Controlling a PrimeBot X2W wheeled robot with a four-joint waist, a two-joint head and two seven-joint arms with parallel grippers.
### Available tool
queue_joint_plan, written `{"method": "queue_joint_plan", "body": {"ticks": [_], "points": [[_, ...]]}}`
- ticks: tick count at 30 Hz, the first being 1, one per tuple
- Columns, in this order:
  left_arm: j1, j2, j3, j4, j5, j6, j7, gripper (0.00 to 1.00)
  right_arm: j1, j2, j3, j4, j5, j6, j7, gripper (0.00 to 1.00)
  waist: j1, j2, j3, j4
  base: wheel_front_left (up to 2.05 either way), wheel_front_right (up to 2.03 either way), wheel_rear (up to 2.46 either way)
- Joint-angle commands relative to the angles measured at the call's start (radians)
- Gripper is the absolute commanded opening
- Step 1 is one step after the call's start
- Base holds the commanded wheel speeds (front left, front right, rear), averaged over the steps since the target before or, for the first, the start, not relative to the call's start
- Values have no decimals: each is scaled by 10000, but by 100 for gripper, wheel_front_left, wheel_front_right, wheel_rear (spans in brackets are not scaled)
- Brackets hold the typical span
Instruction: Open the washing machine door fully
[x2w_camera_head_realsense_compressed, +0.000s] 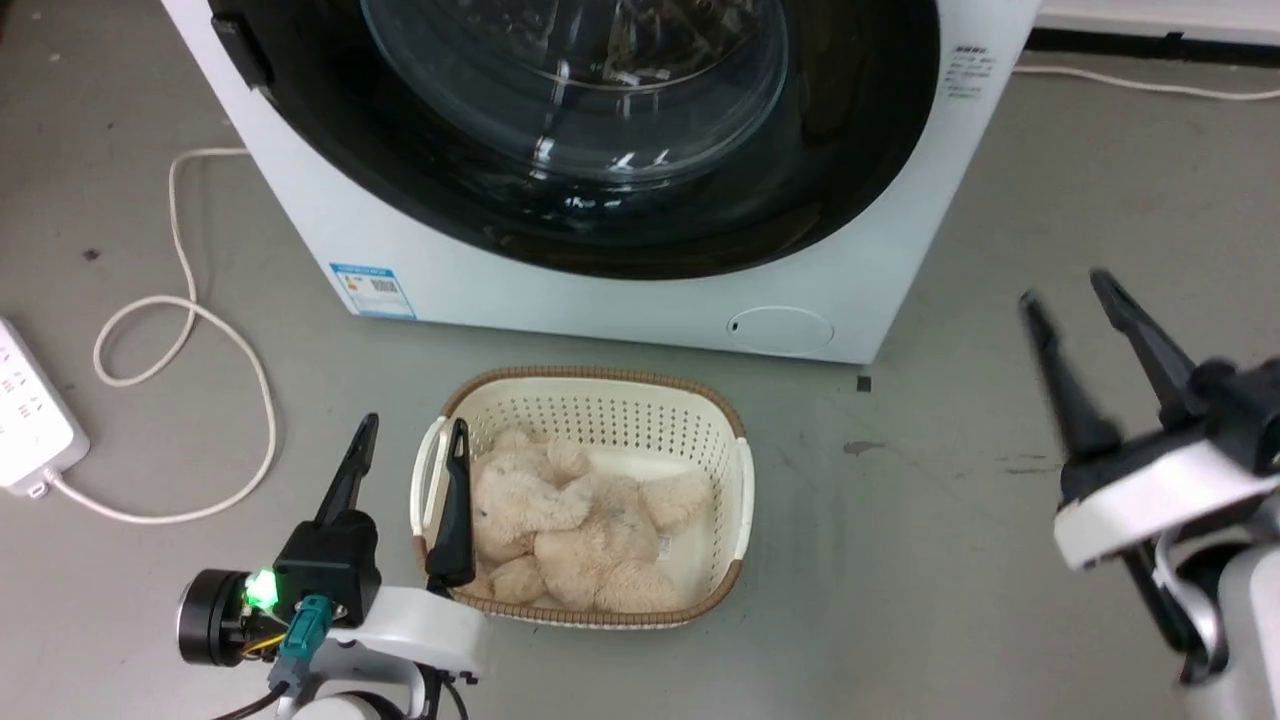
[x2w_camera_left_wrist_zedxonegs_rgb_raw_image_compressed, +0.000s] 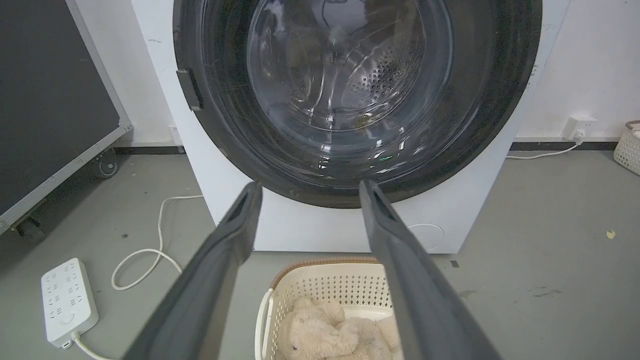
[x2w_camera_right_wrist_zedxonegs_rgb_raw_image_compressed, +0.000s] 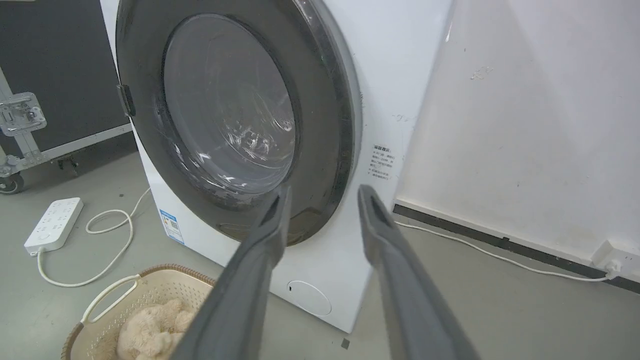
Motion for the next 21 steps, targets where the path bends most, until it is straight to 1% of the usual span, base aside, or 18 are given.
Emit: {"method": "queue_joint_plan", "body": {"ticks": [1,11,21], "points": [[-180,2,-40,-82,-77,69,-96,100,-340,-139,-12,60,171,-5,22,0,-1,-1,94,58,0,0,0],[-420,2,-280,-255,-146,217,-305,100,-2096,-261,-406,1123,1673,-6,518,0,-1,-1,558,326,0,0,0],[-718,2,-499,-418,-215,339,-514,100,-4224,39,-1173,2678,3628,-7,1690,0,-1,-1,1166,575,0,0,0]]}}
